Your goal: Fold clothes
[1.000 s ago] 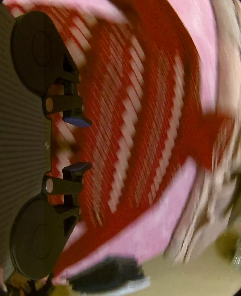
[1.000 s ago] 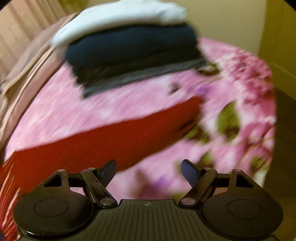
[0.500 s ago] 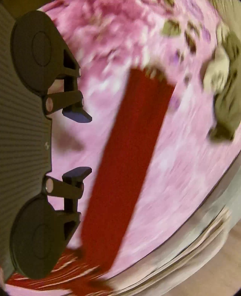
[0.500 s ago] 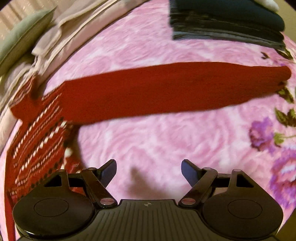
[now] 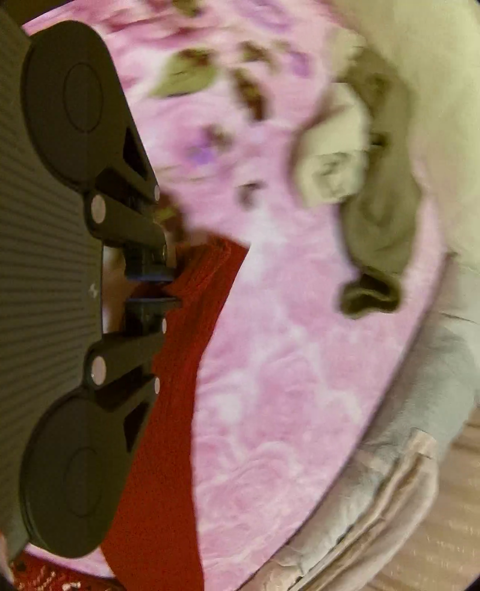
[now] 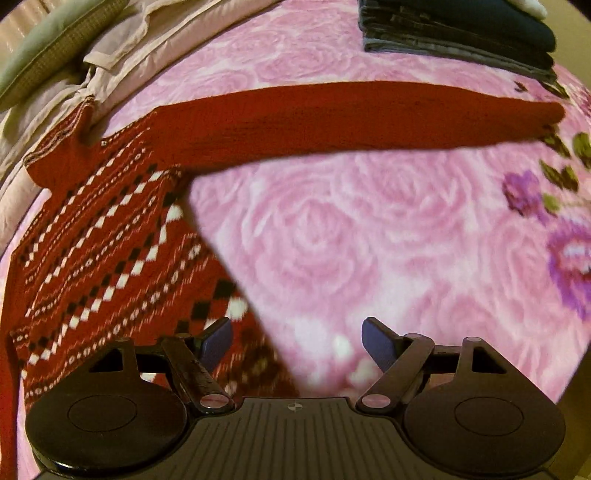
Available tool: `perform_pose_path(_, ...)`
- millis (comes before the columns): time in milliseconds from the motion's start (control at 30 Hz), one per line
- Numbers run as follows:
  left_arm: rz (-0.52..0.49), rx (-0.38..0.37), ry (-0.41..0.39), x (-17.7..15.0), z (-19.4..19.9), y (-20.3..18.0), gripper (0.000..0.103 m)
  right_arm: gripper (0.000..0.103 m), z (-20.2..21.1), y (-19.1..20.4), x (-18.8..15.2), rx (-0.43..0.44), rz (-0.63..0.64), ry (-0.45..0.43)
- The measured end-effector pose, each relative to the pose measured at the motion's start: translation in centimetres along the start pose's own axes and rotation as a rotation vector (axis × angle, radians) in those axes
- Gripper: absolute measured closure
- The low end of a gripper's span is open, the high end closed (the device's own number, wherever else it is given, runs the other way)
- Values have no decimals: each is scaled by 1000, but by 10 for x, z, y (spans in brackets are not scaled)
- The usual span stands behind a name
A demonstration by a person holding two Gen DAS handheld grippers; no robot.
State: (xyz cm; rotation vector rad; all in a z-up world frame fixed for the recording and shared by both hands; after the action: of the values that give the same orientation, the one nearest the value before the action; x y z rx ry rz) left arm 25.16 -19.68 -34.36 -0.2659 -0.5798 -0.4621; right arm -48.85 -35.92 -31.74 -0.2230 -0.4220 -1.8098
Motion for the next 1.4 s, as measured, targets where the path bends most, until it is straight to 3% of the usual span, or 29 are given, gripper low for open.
perform_pose_path(67,-59,11,-25,10,-5,6,97,23,5,-1,-10,6,-1,2)
perform_pose_path(133,-119,19,42,8,-16,9,94,23,8,-3,-20,11,-3,10)
perform_pose_path(233,-181,38,83,-9,-12,10,86,23,11,-10,-36,11,-14,33)
perform_pose_path(333,-102,46,129,-31,13,20,85,23,20,-27,-45,32,-63,50)
perform_pose_path(433,-9,-103,273,-65,40,21,85,23,30,-45,-54,92,-104,60)
perform_pose_path(533,-31,-442,448,-106,64,-3,80,24,32,-55,-65,202,-104,78)
perform_pose_path(600,-62,-571,535,-127,72,-23,75,24,33,-61,-73,277,-102,91)
perform_pose_path(833,-47,-649,718,-176,65,-49,72,24,24,-80,-89,391,-124,100)
perform_pose_path(900,19,-653,714,-179,66,-42,72,26,22,-86,-94,423,-130,103)
perform_pose_path(967,88,-650,726,-183,66,-35,72,43,23,-94,-95,433,-142,114)
perform_pose_path(1000,114,-648,728,-186,67,-33,72,45,23,-97,-95,437,-145,118)
perform_pose_path(1100,86,-646,720,-189,70,-39,72,47,23,-102,-95,450,-153,127)
perform_pose_path(1200,57,-644,711,-193,72,-46,72,47,20,-89,-92,437,-56,128)
perform_pose_path(1233,48,-643,708,-194,73,-48,73,53,19,-84,-92,433,-23,127)
perform_pose_path(1267,38,-643,705,-196,74,-50,75,88,18,-79,-92,419,15,133)
perform_pose_path(1300,27,-643,702,-197,75,-52,79,97,16,-73,-92,403,54,140)
perform_pose_path(1333,-3,-652,692,-197,79,-55,101,97,17,-70,-91,398,81,141)
perform_pose_path(1400,-64,-671,673,-197,87,-61,100,98,20,-64,-89,390,131,141)
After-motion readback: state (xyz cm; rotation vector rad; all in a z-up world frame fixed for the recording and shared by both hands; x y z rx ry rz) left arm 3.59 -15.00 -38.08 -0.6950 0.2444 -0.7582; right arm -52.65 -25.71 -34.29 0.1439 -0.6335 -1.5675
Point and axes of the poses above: each gripper's, at about its wrist camera, not at the fingertips, and z roughly against the way its jaws point, y to its left, x to its top, the point moved 1 cm from there along -z, roughly the way its jaws point, and after that the axes turned 6 degrees about z, right-handed, at the moved point
